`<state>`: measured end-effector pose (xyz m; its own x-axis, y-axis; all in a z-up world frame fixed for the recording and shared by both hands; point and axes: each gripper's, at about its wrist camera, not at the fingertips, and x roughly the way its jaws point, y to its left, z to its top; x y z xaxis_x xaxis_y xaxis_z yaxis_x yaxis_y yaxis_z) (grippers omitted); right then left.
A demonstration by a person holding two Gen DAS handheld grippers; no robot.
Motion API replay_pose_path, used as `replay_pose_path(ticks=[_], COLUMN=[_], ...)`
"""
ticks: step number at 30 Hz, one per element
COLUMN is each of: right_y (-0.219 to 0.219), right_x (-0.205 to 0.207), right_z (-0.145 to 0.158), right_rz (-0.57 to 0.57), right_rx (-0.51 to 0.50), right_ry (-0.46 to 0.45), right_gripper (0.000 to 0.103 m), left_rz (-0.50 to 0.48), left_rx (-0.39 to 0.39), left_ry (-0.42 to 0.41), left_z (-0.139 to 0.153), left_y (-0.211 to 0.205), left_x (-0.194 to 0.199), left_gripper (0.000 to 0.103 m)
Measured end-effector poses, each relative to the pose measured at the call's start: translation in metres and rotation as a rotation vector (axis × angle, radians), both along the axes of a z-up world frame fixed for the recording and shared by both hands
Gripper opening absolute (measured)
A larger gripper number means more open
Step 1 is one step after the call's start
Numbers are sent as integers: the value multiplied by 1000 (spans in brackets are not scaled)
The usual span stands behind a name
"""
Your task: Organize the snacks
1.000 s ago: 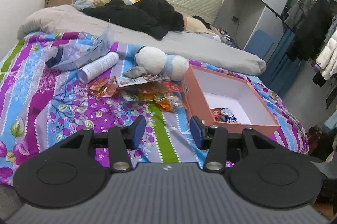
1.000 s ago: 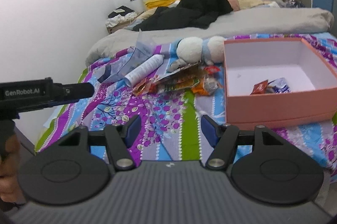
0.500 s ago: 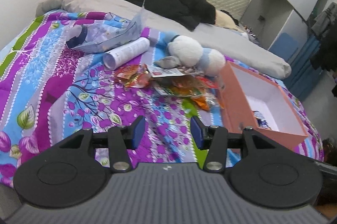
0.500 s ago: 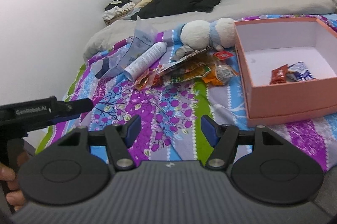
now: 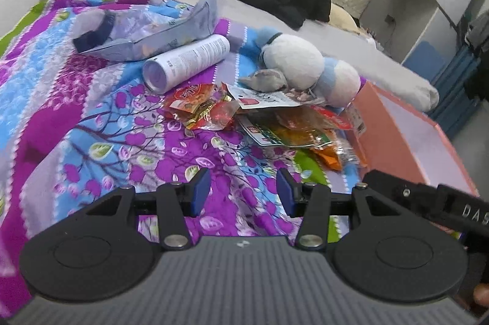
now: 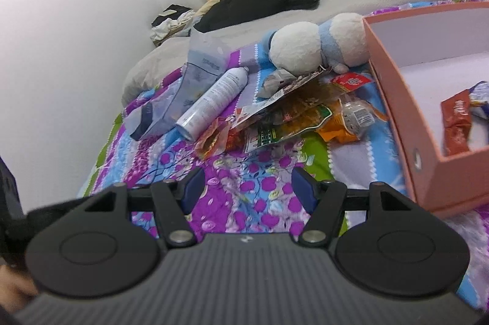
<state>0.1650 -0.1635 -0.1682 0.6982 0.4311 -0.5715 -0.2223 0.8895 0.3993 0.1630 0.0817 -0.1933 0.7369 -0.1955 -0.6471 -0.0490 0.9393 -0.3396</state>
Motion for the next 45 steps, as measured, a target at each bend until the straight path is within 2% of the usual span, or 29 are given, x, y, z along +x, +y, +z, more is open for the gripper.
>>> replay_pose_path(ticks=[6,10,14,19,22,31,34,35,37,38,39,40,42,45], right_y=[6,8,11,20,20,23,22,24,24,24,25,25,27,27], right_x=[35,55,74,92,102,127,134,136,139,139,139,138,136,131], right_z=[-31,-48,-59,-67,-74,-89,-96,-97,-101,-101,-101,-100,-97,-94], right_rz=[-2,-33,-53,-56,-69,-85,-101,-100,-101,-96,-82,-75,-70,-60], right_rx=[22,50,82,70,107,146,169,166,154,151,143,131,107,89], right_ry=[44,83,113,123,151,190,211,217,228,229,227,219,201,191], right_gripper=[65,65,66,66,66,66,57,52,36,21,20,19,9,8], left_rz=[-29,-45,-49,-41,-27,-3,-20,-22,-23,-25,-29,-34,-35,-33], left_rx=[110,151,174,221,267,333,344,345,343,340,333,324,311,294], left_ry=[-1,2,-7,-8,22,4,-3,-7,-16,-18,-21,-22,-30,-47], left_z=[-37,-54,-60,-65,-74,-88,-91,-91,-90,-90,-90,-89,-87,-83], left_y=[-3,-2,1,0,-2,-4,-5,-5,-4,-4,-3,-2,-1,0], left_x=[35,54,74,94,106,119,122,122,122,122,122,122,121,116], left_gripper=[53,53,53,53,53,57,55,51,42,36,28,24,13,5])
